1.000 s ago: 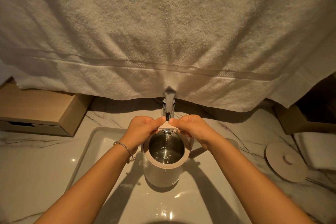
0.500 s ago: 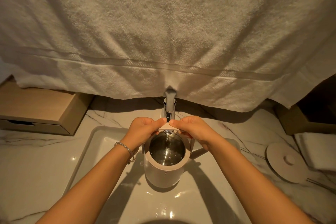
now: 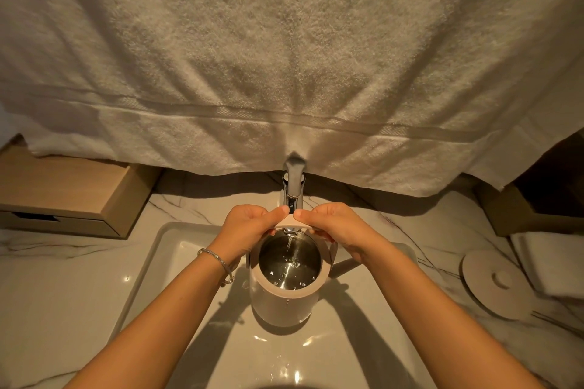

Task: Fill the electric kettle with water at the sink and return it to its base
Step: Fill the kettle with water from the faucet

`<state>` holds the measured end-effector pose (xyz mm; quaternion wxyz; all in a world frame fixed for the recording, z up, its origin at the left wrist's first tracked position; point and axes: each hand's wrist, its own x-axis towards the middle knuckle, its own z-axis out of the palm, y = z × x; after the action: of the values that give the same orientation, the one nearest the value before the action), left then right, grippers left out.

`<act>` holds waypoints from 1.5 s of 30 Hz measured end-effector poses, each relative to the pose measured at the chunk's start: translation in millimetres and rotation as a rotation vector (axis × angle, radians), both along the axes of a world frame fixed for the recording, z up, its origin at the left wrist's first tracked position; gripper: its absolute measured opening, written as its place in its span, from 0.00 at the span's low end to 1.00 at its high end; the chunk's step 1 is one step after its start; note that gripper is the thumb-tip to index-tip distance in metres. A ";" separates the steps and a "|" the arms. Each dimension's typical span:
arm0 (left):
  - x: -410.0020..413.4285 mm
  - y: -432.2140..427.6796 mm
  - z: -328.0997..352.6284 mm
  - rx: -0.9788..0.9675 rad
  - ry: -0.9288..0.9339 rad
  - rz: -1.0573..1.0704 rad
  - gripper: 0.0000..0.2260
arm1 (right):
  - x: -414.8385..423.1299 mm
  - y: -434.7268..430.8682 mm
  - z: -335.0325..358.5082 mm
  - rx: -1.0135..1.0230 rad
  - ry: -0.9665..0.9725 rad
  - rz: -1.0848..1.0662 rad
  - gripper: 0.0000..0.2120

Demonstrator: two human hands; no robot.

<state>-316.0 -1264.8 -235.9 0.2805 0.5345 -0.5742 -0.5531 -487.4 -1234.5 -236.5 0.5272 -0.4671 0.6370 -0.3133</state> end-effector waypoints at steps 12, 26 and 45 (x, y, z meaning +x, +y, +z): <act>-3.8 4.3 2.6 0.026 0.001 -0.011 0.20 | -2.8 2.8 -1.8 0.006 0.009 -0.010 0.19; -1.1 3.5 0.7 0.024 0.018 0.009 0.20 | -1.3 1.4 -0.5 -0.006 0.000 -0.003 0.18; -1.2 3.4 -3.5 0.009 0.009 0.000 0.19 | -1.1 2.5 -3.2 -0.005 -0.014 -0.001 0.20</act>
<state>-317.2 -1261.4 -239.4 0.2807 0.5333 -0.5704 -0.5581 -488.5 -1232.0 -239.7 0.5302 -0.4658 0.6328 -0.3183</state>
